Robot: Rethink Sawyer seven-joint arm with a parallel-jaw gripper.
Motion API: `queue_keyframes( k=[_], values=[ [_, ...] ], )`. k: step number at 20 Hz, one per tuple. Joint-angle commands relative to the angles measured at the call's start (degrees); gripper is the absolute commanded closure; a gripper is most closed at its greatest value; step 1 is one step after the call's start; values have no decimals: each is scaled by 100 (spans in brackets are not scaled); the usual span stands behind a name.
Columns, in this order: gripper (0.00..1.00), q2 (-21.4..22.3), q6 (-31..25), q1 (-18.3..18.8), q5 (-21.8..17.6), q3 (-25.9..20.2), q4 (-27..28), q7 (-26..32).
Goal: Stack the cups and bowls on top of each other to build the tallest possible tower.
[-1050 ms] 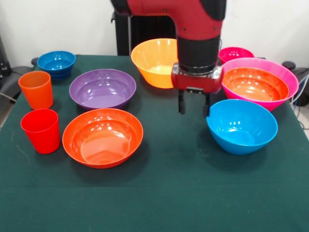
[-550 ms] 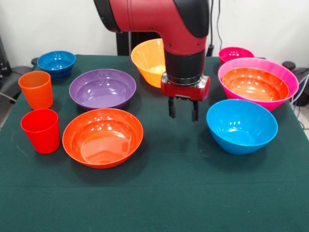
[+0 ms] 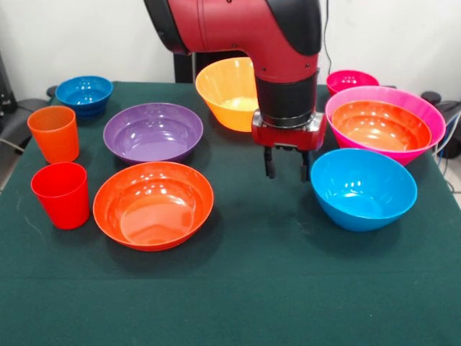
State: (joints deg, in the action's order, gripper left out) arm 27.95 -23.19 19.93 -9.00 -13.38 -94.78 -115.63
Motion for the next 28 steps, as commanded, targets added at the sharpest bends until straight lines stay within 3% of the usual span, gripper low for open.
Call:
queue_keyframes(
  k=[1, 4, 8, 18, 28],
  values=[
    [0, 758, -1097, -102, -1, -523, -74, 291],
    [0, 988, -1469, -158, 63, -496, -27, 237],
    [0, 953, -1387, -105, 38, -572, -106, 156],
    [0, 154, -243, 34, -248, -645, -248, 47],
    [0, -296, 213, 154, -249, -858, -196, 52]
  ],
)
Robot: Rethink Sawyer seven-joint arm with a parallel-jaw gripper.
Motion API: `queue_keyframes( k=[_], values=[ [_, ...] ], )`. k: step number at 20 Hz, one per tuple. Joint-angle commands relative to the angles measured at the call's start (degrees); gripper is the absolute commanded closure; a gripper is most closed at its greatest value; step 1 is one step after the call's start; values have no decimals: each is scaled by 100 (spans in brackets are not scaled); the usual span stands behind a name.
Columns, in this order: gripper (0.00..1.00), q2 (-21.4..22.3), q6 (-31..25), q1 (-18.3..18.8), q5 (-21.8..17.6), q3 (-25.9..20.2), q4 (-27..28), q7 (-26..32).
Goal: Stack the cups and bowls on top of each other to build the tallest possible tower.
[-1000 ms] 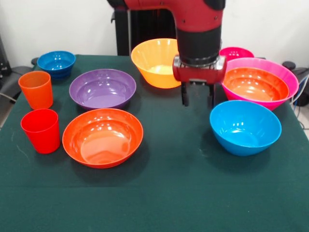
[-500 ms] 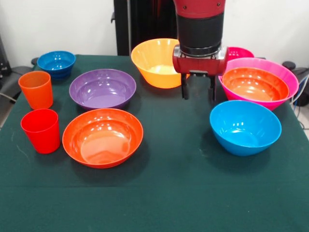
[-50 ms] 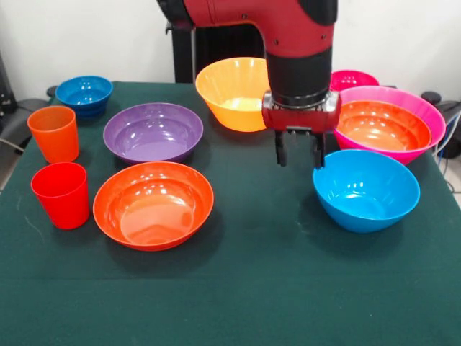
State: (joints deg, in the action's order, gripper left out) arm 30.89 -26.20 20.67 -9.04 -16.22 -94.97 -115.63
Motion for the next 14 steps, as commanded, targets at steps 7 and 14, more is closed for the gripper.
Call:
queue_keyframes(
  k=[7, 14],
  values=[
    [0, -847, 724, 96, -218, -711, -98, -25],
    [0, -1386, 1009, 96, -272, -792, 232, 17]
  ],
)
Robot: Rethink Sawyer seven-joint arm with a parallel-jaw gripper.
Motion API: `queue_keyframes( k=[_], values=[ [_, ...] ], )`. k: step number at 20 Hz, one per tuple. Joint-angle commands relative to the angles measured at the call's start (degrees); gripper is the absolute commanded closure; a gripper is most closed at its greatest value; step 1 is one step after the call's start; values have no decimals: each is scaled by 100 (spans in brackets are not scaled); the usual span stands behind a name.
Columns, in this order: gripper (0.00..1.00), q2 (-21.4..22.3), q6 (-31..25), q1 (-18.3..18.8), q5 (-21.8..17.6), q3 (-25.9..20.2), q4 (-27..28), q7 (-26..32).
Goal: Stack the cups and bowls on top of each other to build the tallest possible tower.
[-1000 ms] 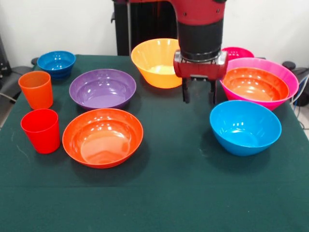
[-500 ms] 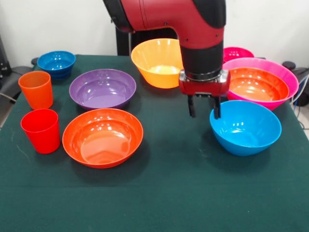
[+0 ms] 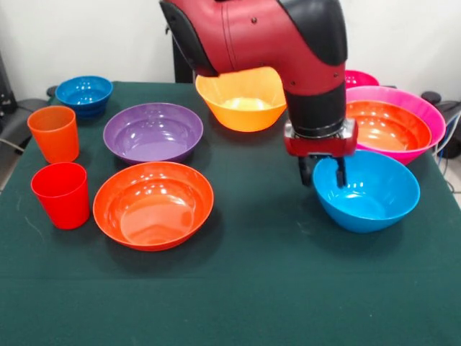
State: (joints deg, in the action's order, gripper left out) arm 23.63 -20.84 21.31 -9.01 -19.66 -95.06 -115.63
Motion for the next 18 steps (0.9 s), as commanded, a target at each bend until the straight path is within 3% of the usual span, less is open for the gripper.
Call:
queue_keyframes(
  k=[1, 5, 6, 14, 18],
  values=[
    [0, -767, 554, 16, -290, -448, 310, 14],
    [0, -877, 732, 34, -360, -459, 404, 42],
    [100, -933, 719, 12, -359, -443, 504, 69],
    [100, -951, 572, -101, -432, -289, 930, 167],
    [100, -728, 216, -88, -424, -264, 1022, 291]
  ],
)
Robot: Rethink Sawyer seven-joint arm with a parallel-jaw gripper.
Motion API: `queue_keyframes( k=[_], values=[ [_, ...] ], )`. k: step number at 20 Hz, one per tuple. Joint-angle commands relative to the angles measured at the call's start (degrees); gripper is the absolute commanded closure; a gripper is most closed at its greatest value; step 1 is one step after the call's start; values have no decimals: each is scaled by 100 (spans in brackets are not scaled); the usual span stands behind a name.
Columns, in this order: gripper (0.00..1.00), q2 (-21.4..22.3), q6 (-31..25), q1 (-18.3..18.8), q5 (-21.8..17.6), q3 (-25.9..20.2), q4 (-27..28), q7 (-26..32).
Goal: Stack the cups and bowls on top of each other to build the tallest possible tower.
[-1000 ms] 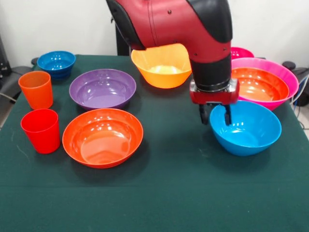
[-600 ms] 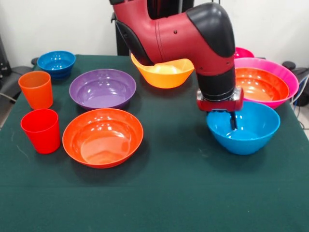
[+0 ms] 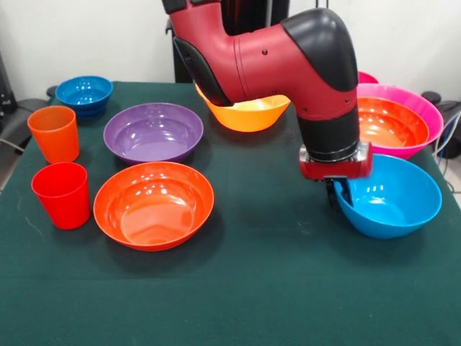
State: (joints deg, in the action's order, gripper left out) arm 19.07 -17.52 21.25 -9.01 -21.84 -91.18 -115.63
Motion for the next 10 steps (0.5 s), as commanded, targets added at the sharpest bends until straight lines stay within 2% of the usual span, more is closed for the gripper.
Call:
queue_keyframes(
  k=[1, 5, 10],
  values=[
    [100, -128, -264, -97, -412, -23, 621, 316],
    [100, 468, -780, -139, -337, 61, 476, 319],
    [100, 659, -1077, -231, -330, 162, 480, 263]
  ],
)
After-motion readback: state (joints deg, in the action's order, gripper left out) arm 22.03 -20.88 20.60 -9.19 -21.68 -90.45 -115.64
